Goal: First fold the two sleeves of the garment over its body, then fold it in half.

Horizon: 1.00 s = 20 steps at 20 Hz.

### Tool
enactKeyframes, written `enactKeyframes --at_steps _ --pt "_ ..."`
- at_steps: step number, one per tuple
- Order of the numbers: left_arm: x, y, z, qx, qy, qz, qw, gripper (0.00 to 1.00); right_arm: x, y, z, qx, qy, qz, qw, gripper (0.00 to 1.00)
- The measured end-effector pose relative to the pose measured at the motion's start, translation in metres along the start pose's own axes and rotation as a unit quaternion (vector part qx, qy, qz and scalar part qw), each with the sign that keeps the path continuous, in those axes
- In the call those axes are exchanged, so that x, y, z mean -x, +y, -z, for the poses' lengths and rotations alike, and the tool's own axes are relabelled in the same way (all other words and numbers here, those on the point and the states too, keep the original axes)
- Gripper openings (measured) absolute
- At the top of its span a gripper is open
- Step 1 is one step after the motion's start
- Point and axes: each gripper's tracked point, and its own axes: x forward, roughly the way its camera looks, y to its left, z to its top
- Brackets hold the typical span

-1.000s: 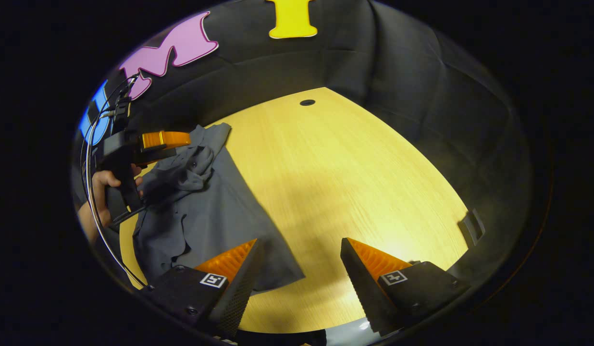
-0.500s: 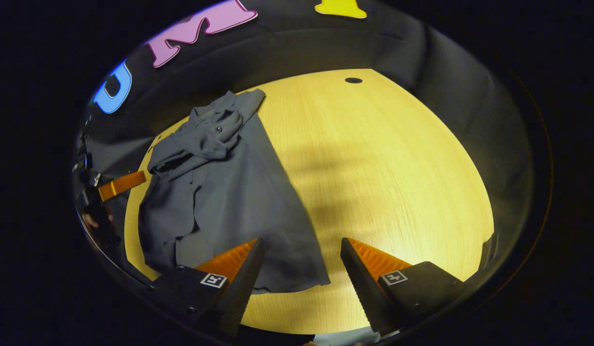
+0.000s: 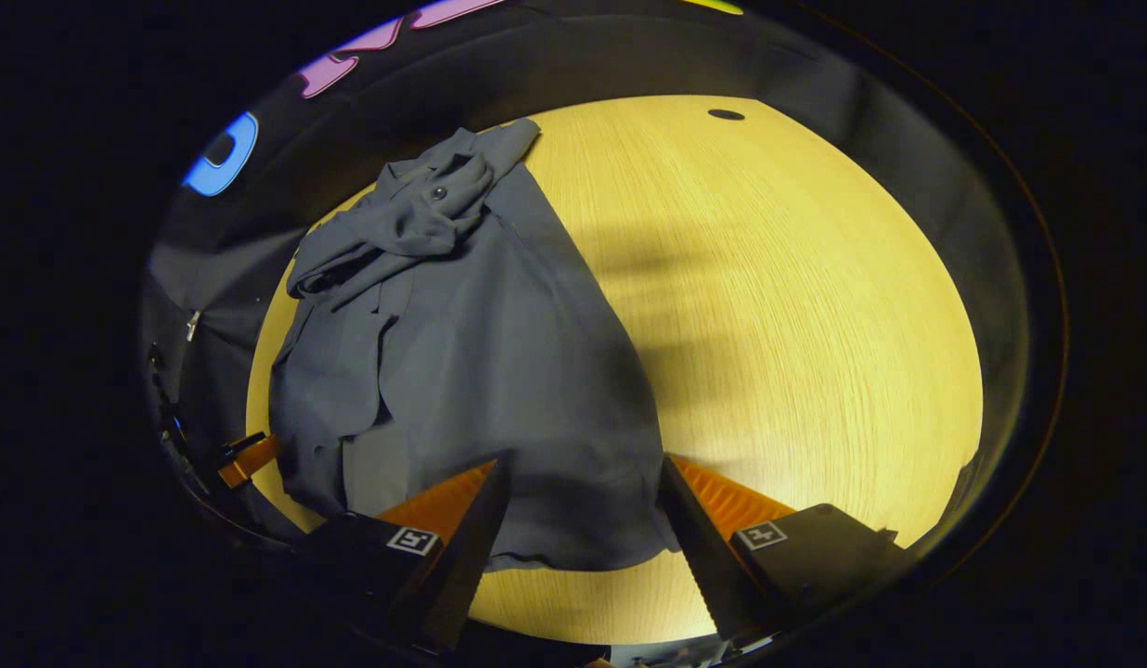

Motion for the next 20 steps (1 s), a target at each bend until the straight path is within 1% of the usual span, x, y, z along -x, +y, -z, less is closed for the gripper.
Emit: enactKeyframes --at_steps 1,4,7,10,13,15,18,20 --pt "0.001 0.005 0.006 0.006 0.003 -0.003 1.0 0.9 0.0 0.005 -0.002 0.0 -0.002 -0.004 1.0 1.0" --pt "0.003 0.014 0.017 0.019 0.011 -0.008 1.0 0.9 0.0 0.026 0.006 -0.007 0.016 -0.023 1.0 1.0" --pt "0.002 0.016 0.026 0.034 0.019 -0.006 0.999 0.9 0.0 0.045 0.012 0.006 0.027 -0.036 0.999 0.99" --pt "0.003 0.016 0.032 0.035 0.023 -0.008 0.999 0.9 0.001 0.056 0.013 0.023 0.033 -0.04 0.998 0.99" --pt "0.003 0.014 0.035 0.031 0.023 -0.007 0.999 0.91 0.004 0.072 0.015 0.014 0.04 -0.061 0.997 0.99" --pt "0.004 0.015 0.035 0.031 0.023 -0.009 0.999 0.92 0.004 0.079 0.017 0.011 0.043 -0.067 0.997 0.99" --pt "0.004 0.013 0.038 0.021 0.029 -0.02 0.999 0.92 -0.001 0.087 0.02 0.023 0.048 -0.059 0.997 0.99" --pt "0.003 0.01 0.04 -0.002 0.034 -0.031 0.999 0.92 -0.009 0.087 0.026 0.036 0.058 -0.033 0.997 0.99"
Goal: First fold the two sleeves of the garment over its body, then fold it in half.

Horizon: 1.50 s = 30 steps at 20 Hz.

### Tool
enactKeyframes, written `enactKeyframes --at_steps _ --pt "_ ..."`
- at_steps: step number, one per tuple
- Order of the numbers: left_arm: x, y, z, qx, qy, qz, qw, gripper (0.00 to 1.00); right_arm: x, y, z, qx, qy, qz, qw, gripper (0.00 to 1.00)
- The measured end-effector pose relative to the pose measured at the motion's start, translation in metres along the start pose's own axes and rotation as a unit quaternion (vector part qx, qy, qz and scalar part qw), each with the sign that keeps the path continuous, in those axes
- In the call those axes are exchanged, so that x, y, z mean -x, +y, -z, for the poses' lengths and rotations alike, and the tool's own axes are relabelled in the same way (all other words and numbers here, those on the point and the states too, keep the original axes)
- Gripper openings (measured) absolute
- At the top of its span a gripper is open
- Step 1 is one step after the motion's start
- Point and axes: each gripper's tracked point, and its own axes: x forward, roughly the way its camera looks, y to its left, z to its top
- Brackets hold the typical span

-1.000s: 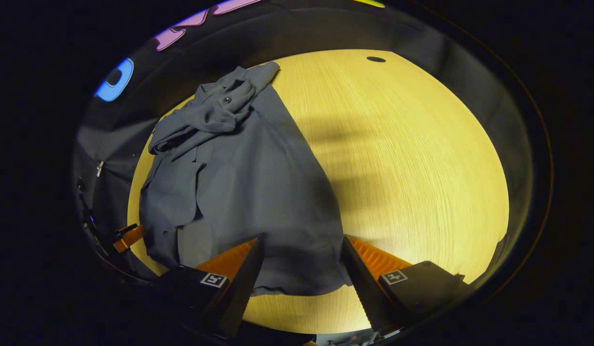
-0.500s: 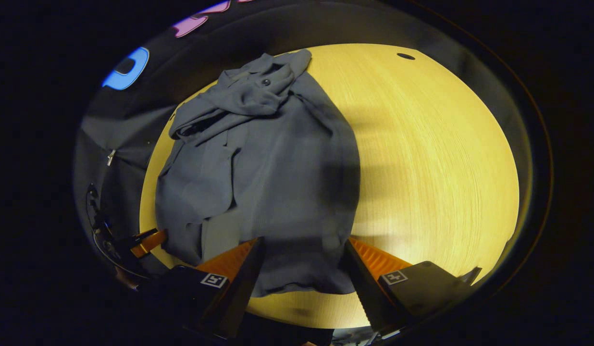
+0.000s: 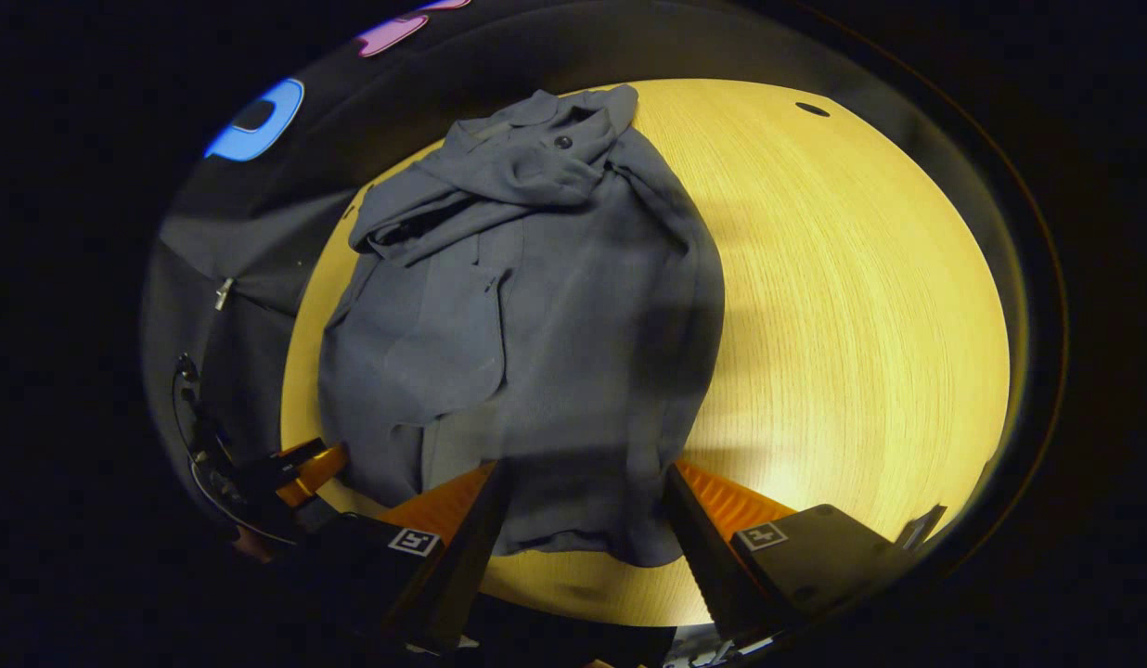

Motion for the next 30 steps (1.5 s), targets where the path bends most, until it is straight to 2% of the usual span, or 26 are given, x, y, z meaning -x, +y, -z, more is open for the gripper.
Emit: enactKeyframes --at_steps 2,5,6,7,8,10,11,12,13,14,15,18,21,25,30 --pt "-0.001 -0.001 -0.002 -0.002 0.003 -0.006 1.0 0.92 -0.003 0.001 0.001 0.016 0.002 0.026 1.0 0.99" --pt "-0.001 -0.003 -0.001 0.026 0.006 -0.01 1.0 0.88 -0.009 -0.003 0.005 0.069 0.005 0.078 0.995 0.97" --pt "-0.001 -0.005 -0.001 0.026 0.007 -0.012 1.0 0.87 -0.01 -0.006 0.005 0.094 0.003 0.097 0.991 0.94" --pt "-0.001 -0.009 0.0 0.021 0.009 -0.01 1.0 0.86 -0.01 -0.004 0.005 0.113 0.002 0.098 0.989 0.85" --pt "-0.001 -0.012 -0.001 0.014 0.007 -0.008 1.0 0.86 -0.013 0.002 0.005 0.123 0.002 0.091 0.988 0.81" --pt "-0.002 -0.02 -0.003 0.001 0.011 0.0 1.0 0.72 -0.015 0.012 0.006 0.132 0.007 0.077 0.988 0.48" --pt "-0.002 -0.024 -0.004 -0.003 0.014 0.004 1.0 0.58 -0.015 0.013 0.005 0.136 0.008 0.075 0.988 0.32" --pt "-0.002 -0.029 -0.006 -0.008 0.015 0.007 1.0 0.44 -0.015 0.016 0.004 0.14 0.006 0.061 0.988 0.33" --pt "-0.003 -0.03 -0.002 -0.008 0.014 0.008 1.0 0.3 -0.015 0.017 0.005 0.141 0.007 0.055 0.988 0.24" --pt "-0.003 -0.034 -0.003 -0.007 0.012 0.009 1.0 0.22 -0.013 0.019 0.005 0.148 0.006 0.043 0.988 0.14" --pt "-0.005 -0.037 -0.006 -0.007 0.009 0.01 1.0 0.09 -0.014 0.018 0.004 0.154 0.005 0.03 0.988 0.11" --pt "-0.005 -0.047 -0.011 -0.005 0.007 0.036 0.999 0.06 -0.013 0.015 0.001 0.143 0.0 0.011 0.99 0.07" --pt "0.002 -0.052 -0.019 0.023 0.004 0.057 0.998 0.05 -0.002 0.018 -0.008 0.118 -0.021 -0.004 0.993 0.06" --pt "0.022 -0.065 -0.049 0.062 -0.033 0.099 0.993 0.05 0.02 0.026 -0.027 0.093 -0.068 -0.027 0.993 0.07" --pt "0.045 -0.063 -0.092 0.076 -0.079 0.111 0.988 0.06 0.039 0.037 -0.053 0.071 -0.102 -0.05 0.991 0.07"
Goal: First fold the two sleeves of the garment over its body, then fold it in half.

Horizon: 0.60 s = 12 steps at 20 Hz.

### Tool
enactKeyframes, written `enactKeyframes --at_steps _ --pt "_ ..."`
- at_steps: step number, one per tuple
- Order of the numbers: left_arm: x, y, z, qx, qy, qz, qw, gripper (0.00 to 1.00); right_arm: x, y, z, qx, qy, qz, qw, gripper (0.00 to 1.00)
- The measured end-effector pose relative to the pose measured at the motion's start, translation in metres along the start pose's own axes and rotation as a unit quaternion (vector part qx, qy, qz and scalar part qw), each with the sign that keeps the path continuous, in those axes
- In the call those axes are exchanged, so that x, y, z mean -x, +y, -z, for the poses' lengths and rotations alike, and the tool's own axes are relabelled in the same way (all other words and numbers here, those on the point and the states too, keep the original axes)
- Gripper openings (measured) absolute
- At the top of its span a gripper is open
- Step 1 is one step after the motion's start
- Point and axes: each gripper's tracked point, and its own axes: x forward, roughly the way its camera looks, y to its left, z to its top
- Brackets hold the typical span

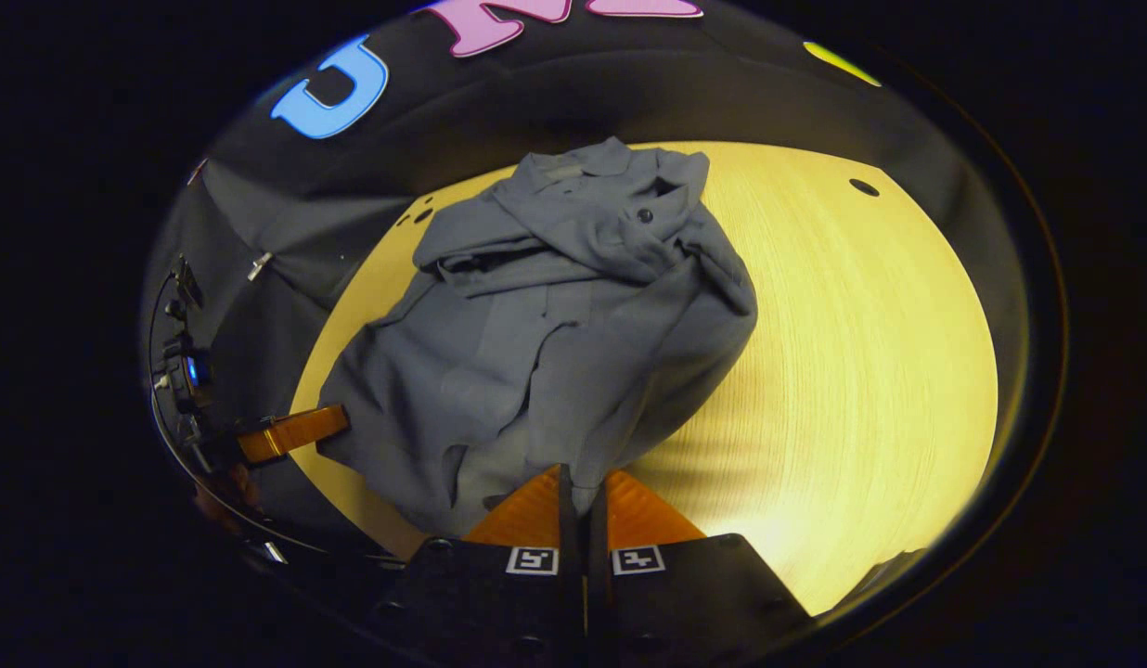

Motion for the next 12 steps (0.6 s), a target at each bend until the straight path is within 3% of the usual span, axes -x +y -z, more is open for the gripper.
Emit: enactKeyframes --at_steps 11,12 --pt "0.009 -0.005 -0.069 0.013 -0.063 0.011 0.998 0.02 0.013 0.008 -0.081 0.015 -0.077 -0.009 0.997 0.06" --pt "0.009 -0.004 -0.08 0.013 -0.072 0.009 0.997 0.06 0.013 0.008 -0.086 0.012 -0.08 -0.011 0.997 0.06"
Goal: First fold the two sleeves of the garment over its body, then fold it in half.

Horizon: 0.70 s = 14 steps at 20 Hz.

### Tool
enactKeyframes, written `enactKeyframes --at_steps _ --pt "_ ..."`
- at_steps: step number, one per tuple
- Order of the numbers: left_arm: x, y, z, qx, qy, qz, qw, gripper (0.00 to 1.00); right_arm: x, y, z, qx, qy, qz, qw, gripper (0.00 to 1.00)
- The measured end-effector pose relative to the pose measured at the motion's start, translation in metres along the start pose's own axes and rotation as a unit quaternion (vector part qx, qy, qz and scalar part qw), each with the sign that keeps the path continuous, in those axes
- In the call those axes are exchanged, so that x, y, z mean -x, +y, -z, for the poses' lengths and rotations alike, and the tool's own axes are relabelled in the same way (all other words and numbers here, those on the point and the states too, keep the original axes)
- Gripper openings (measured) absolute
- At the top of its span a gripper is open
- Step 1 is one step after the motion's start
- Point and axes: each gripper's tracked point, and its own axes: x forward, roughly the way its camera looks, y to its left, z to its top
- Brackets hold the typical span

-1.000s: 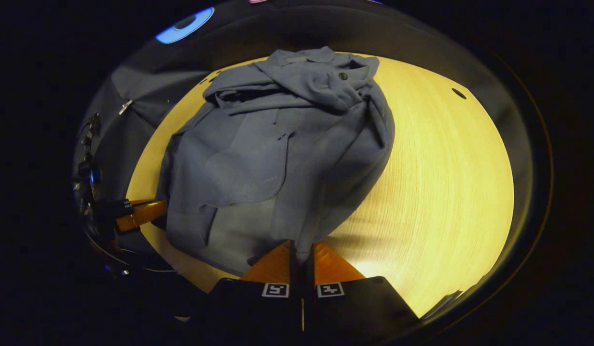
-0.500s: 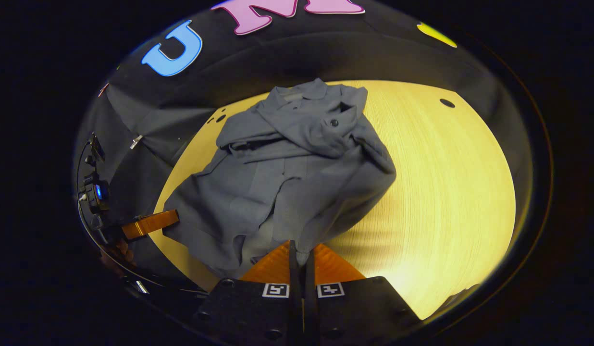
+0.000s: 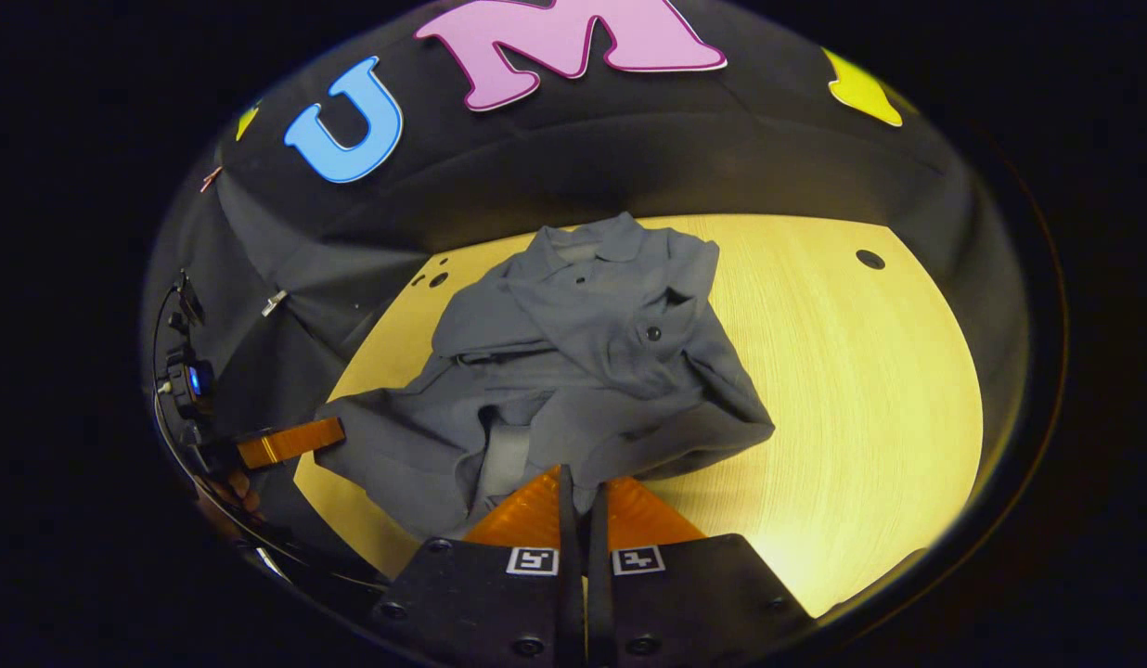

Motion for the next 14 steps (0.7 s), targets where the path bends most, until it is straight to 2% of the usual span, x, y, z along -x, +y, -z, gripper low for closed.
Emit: enactKeyframes --at_steps 5,8,9,14 --pt "-0.014 -0.003 -0.053 0.013 -0.04 0.009 0.999 0.05 -0.01 -0.004 -0.033 -0.009 -0.021 0.0 1.0 0.07" --pt "-0.031 -0.005 -0.079 0.003 -0.055 0.013 0.998 0.02 -0.022 -0.007 -0.058 -0.016 -0.034 0.001 0.999 0.07" --pt "-0.037 -0.007 -0.088 -0.001 -0.061 0.015 0.998 0.05 -0.022 -0.009 -0.061 -0.019 -0.039 0.002 0.999 0.06" --pt "-0.072 -0.012 -0.137 -0.008 -0.089 0.023 0.996 0.06 -0.044 -0.017 -0.116 -0.023 -0.072 0.006 0.997 0.06"
